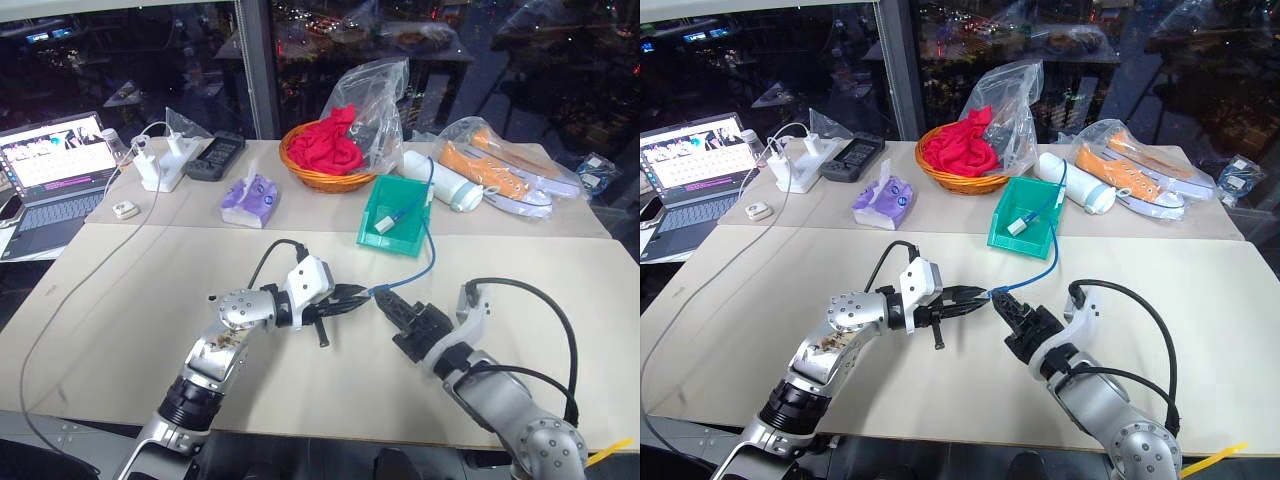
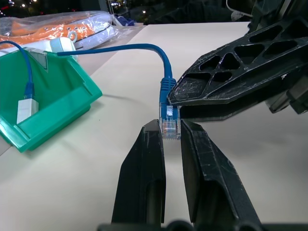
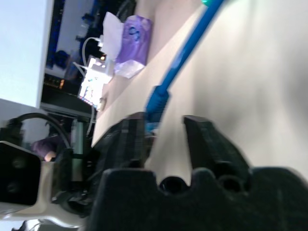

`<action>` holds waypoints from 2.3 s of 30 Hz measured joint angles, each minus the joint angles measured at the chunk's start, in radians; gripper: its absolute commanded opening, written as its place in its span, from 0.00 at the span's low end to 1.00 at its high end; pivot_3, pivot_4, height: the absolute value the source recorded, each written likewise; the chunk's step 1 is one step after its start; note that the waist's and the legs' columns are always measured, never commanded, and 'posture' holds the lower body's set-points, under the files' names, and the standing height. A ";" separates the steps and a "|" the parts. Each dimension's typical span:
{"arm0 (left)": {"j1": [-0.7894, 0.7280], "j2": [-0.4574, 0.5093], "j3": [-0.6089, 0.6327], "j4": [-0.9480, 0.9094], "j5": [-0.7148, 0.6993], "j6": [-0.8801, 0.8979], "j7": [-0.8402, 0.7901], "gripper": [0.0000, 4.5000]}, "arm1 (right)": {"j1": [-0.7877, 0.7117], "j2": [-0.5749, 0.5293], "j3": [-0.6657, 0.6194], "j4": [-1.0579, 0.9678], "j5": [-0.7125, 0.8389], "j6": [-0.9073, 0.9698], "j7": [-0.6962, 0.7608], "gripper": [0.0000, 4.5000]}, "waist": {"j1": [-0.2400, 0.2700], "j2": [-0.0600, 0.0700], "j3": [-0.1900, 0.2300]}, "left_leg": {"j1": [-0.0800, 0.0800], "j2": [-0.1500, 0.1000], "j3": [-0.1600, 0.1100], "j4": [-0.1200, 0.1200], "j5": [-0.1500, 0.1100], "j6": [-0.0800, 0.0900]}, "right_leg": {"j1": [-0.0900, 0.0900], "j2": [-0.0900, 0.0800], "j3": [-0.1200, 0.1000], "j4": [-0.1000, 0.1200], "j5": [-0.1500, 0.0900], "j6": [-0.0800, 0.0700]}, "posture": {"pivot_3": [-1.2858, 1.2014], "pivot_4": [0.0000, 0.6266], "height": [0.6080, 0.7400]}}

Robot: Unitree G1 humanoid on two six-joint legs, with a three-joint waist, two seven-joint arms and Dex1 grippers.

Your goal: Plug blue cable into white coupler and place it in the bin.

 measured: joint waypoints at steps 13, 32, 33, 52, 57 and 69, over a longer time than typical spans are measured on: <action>0.000 0.000 0.001 0.000 -0.002 0.001 -0.002 0.02 | -0.005 -0.016 0.004 0.000 -0.002 0.000 0.006 0.02 | 0.000 0.000 0.000 | 0.000 0.000 0.000 0.000 0.000 0.000 | 0.000 0.000 0.000 0.000 0.000 0.000 | 0.52 0.24 1.00; 0.000 -0.005 -0.001 0.000 -0.003 0.001 -0.007 0.02 | -0.022 -0.035 0.036 0.007 -0.001 -0.010 0.012 0.57 | 0.001 0.000 0.000 | 0.000 0.000 0.000 0.000 0.000 0.000 | 0.000 0.000 0.000 0.000 0.000 0.000 | 0.52 0.24 1.00; 0.000 -0.004 -0.001 0.000 -0.003 0.001 -0.008 0.02 | -0.023 -0.035 0.035 0.008 -0.001 -0.012 0.012 0.57 | 0.001 0.000 0.000 | 0.000 0.000 0.000 0.000 0.000 0.000 | 0.000 0.000 0.000 0.000 0.000 0.000 | 0.52 0.24 1.00; 0.000 -0.001 0.001 -0.001 -0.005 0.002 -0.011 0.02 | -0.024 -0.020 0.032 0.018 -0.002 -0.033 0.014 0.20 | 0.001 0.000 0.000 | 0.000 0.000 0.000 0.000 0.000 0.000 | 0.000 0.000 0.000 0.000 0.000 0.000 | 0.52 0.24 1.00; 0.000 0.001 0.002 -0.003 -0.014 0.002 -0.010 0.02 | -0.025 -0.019 0.029 0.022 -0.003 -0.036 0.018 0.01 | 0.001 0.000 0.000 | 0.000 0.000 0.000 0.000 0.000 0.000 | 0.000 0.000 0.000 0.000 0.000 0.000 | 0.52 0.24 1.00; 0.000 0.003 0.002 -0.003 -0.022 0.002 -0.008 0.02 | -0.026 -0.019 0.029 0.022 -0.003 -0.037 0.023 0.01 | 0.001 0.000 0.000 | 0.000 0.000 0.000 0.000 0.000 0.000 | 0.000 0.000 0.000 0.000 0.000 0.000 | 0.52 0.24 1.00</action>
